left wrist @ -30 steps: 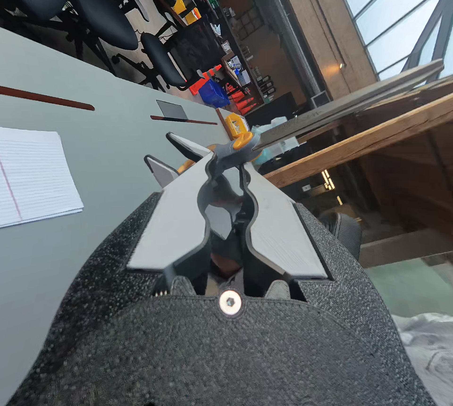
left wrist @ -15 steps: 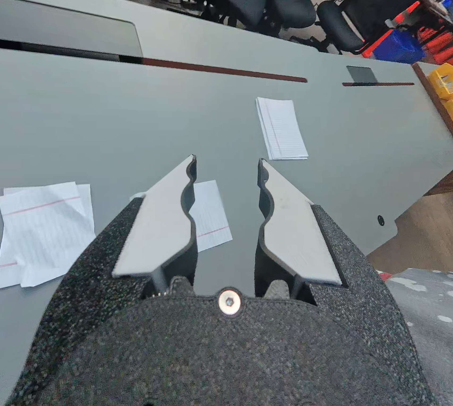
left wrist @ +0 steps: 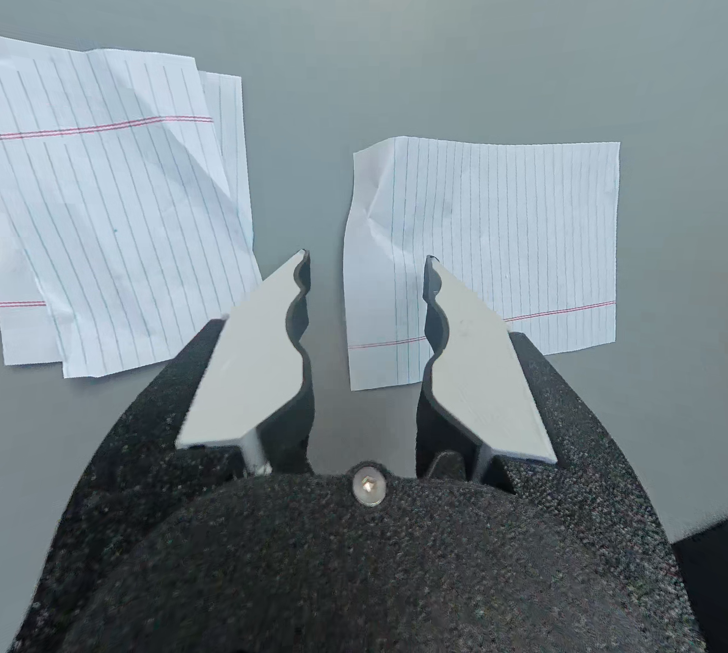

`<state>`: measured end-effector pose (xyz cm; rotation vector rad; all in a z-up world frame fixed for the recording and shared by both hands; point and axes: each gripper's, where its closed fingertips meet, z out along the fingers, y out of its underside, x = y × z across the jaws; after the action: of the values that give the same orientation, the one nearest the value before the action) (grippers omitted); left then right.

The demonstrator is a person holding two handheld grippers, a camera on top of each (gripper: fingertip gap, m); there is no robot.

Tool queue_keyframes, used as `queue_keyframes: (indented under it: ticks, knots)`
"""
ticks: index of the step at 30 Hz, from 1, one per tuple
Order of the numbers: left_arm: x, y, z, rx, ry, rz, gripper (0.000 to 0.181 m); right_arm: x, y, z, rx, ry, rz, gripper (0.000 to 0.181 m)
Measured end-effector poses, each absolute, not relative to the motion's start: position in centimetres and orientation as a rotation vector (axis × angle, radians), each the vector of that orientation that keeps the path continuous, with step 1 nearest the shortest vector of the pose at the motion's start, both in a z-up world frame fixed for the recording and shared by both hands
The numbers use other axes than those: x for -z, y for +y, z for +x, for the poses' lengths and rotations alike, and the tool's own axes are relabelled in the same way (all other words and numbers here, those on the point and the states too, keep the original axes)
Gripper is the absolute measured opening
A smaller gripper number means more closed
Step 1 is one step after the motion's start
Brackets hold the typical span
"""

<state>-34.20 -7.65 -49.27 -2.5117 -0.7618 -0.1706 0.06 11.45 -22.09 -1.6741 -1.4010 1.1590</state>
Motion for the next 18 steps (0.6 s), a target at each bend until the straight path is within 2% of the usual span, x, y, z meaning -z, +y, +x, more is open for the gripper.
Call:
queue_keyframes:
  ticks: [2,3,4,7,10,18]
  knots:
    - [49.7,-7.8,-34.5,0.017,-0.699,-2.555,0.042,22.3,11.5,-0.3,-1.158,-1.408,-1.679,0.020]
    - [49.8,-7.9,-34.4,-0.036,-0.666,-2.575,0.011,22.4,11.6,-0.5,-1.157,-1.410,-1.682,0.020]
    - [49.9,-8.0,-34.1,-0.057,-0.640,-2.588,0.000,22.5,11.6,-0.7,-1.160,-1.411,-1.687,0.020]
    - [49.3,-7.7,-32.9,0.062,-0.735,-2.547,0.000,22.8,11.5,-1.3,-1.181,-1.414,-1.685,0.020]
    - [45.3,-5.7,-32.6,0.226,-0.875,-2.344,0.000,23.0,11.0,-2.0,-1.218,-1.443,-1.676,0.020]
    - [27.9,2.6,-28.5,0.679,-0.670,-1.930,0.000,21.3,5.7,-5.2,-1.514,-1.523,-1.527,0.020]
